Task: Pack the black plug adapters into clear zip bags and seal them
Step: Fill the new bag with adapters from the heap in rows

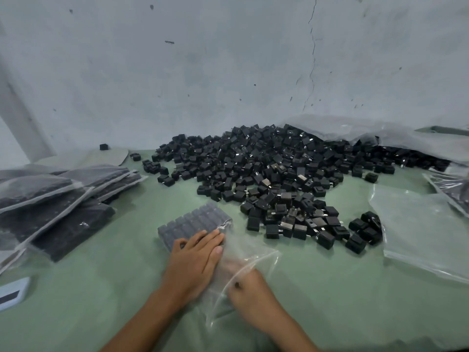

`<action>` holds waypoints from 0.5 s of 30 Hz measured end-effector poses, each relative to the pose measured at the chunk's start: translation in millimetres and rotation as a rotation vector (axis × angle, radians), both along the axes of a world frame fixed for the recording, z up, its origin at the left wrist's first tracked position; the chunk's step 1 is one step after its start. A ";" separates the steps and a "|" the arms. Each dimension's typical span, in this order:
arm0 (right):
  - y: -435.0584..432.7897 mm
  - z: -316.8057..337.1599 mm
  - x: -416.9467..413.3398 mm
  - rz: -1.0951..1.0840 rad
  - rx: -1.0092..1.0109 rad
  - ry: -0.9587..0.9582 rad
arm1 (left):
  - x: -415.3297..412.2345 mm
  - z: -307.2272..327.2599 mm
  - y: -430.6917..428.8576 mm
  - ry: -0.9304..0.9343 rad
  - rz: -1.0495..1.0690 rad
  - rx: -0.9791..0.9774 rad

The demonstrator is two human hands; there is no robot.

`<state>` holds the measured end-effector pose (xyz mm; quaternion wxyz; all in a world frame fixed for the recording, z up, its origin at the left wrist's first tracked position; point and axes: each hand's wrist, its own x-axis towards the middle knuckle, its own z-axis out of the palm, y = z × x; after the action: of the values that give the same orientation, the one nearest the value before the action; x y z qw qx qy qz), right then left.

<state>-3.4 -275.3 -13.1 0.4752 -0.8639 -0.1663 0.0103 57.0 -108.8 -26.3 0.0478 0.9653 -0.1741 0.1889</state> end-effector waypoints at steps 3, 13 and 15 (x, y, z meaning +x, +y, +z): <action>-30.3 -0.2 -27.1 -0.072 0.049 0.034 | 0.8 -2.3 -0.4 -0.021 0.011 -0.018; -90.7 35.9 69.3 -0.243 -0.486 -0.088 | 0.8 -4.2 -2.1 -0.019 0.027 -0.019; -89.1 26.8 81.5 -0.173 -0.620 -0.062 | -0.5 -2.7 -3.3 -0.014 0.024 -0.031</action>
<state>78.1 -364.4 13.7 0.1834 -0.9784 -0.0956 -0.0065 56.6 -112.0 -29.0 0.0594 0.9651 -0.1596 0.1989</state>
